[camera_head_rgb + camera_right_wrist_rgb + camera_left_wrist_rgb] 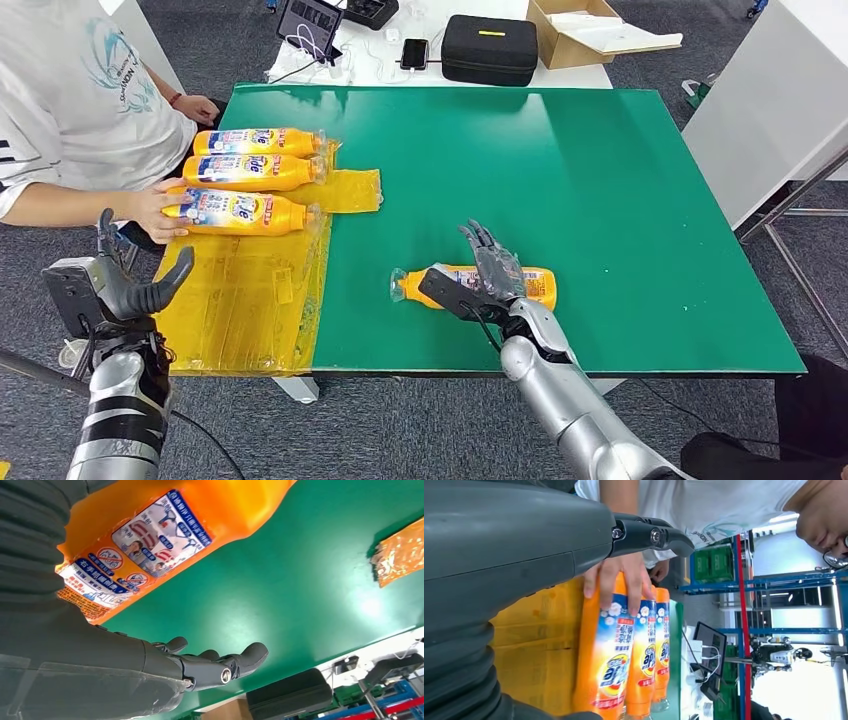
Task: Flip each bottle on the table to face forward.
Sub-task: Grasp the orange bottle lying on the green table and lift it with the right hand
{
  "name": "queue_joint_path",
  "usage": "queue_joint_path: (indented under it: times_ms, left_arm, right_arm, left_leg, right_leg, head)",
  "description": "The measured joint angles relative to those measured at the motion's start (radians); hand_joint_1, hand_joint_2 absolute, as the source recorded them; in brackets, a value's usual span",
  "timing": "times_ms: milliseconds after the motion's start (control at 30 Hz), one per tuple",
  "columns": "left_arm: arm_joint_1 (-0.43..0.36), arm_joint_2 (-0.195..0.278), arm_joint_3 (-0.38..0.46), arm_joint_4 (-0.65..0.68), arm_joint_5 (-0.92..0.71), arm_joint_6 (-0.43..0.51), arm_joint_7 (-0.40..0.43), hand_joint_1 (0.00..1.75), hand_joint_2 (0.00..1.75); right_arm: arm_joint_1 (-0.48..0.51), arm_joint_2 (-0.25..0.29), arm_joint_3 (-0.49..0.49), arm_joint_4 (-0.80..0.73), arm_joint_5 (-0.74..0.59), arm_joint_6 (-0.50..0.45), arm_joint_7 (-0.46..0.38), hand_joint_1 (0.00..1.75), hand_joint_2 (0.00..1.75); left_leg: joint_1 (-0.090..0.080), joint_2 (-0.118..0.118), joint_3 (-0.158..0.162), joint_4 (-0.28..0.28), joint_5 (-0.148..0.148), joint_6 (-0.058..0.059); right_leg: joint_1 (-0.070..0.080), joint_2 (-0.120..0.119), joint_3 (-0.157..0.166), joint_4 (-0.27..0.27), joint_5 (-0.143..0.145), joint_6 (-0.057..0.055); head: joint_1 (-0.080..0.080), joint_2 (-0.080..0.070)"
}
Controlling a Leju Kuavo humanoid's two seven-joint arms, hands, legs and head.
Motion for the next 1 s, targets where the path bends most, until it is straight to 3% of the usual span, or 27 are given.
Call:
queue_joint_path:
  times_ms: [533,1000]
  left_arm:
    - [-0.044,-0.004,0.000,0.068,-0.034,0.014,0.001,0.00,1.75]
    - [-0.080,-0.004,0.001,0.155,-0.027,-0.022,0.001,0.00,1.75]
  right_arm:
    - [-0.063,-0.032,0.019,0.112,-0.006,0.235,0.015,0.00,1.75]
    - [-0.129,-0.106,0.070,0.160,-0.004,0.327,0.026,0.00,1.75]
  left_leg:
    - [0.000,0.000,0.003,0.000,0.000,0.000]
    - [0.000,0.000,0.007,0.000,0.000,0.000]
  right_leg:
    - [0.000,0.000,0.002,0.000,0.000,0.000]
    - [0.000,0.000,0.007,0.000,0.000,0.000]
  head:
    - [0.000,0.000]
    - [0.000,0.000]
